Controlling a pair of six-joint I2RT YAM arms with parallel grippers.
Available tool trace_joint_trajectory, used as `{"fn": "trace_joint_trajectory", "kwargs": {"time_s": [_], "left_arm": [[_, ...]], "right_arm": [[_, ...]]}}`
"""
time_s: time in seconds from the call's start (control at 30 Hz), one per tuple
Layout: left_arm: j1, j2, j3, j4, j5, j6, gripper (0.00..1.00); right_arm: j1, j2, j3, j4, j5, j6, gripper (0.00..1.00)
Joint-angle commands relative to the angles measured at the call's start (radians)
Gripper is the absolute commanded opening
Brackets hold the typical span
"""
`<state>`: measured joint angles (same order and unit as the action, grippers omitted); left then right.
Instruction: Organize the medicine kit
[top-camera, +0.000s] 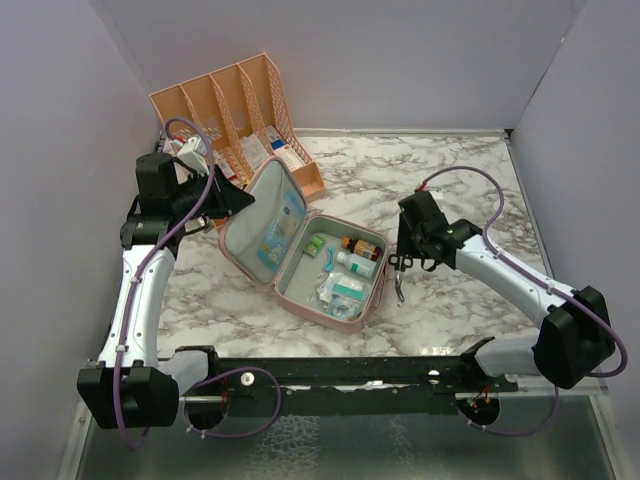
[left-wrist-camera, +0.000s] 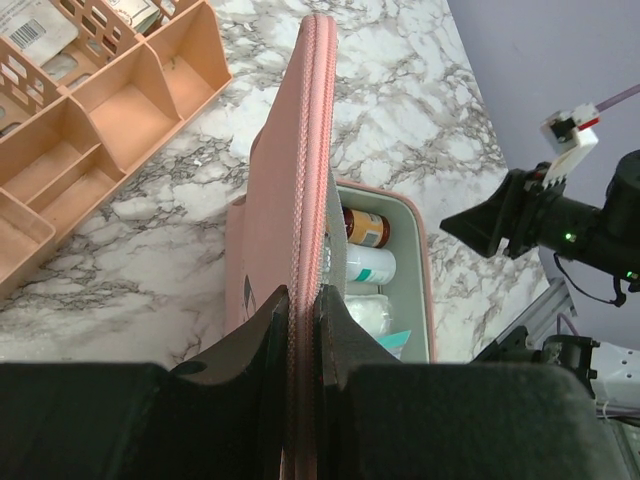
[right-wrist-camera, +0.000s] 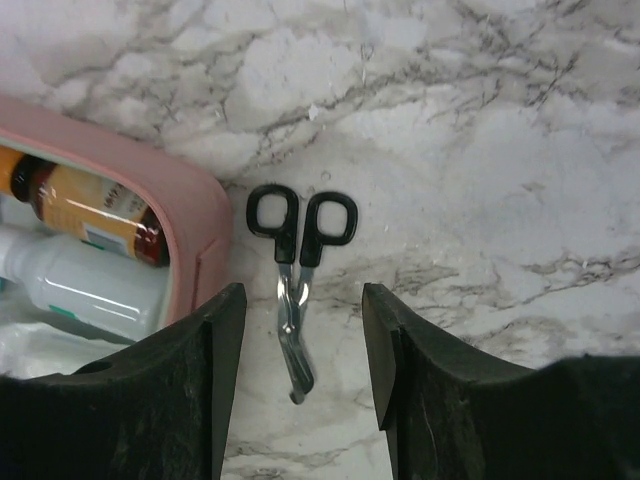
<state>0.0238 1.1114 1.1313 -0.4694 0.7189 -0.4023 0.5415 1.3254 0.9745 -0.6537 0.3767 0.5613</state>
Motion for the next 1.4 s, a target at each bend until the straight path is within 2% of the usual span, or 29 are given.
{"fn": "trace_joint_trajectory", "kwargs": {"time_s": [0.0,0.17,0.43,0.8,1.1,1.37], "left_arm": [[-0.007,-0.025,-0.015,-0.015,-0.004,-0.003,0.0],[-0.011,-0.017,-0.01,-0.015,-0.004,-0.004,0.0],[-0.02,-0.009,-0.009,-0.015,-0.004,0.0,0.0],[-0.021,-0.013,-0.016,-0.018,-0.011,0.006,0.0],[-0.022,-0.012,-0.02,-0.019,-0.017,0.009,0.0],[-0.022,-0.013,-0.019,-0.021,-0.021,0.012,0.0]], "right_arm": [[-0.002,0.003,-0.063,-0.072,-0.118,0.01,0.52],[-0.002,0.026,-0.126,-0.027,-0.199,-0.002,0.51],[-0.002,0.085,-0.196,0.094,-0.255,-0.017,0.46],[-0.002,0.216,-0.173,0.091,-0.23,0.005,0.43],[-0.002,0.248,-0.168,0.1,-0.194,0.035,0.26],[-0.002,0.286,-0.176,0.099,-0.14,0.112,0.29]]}}
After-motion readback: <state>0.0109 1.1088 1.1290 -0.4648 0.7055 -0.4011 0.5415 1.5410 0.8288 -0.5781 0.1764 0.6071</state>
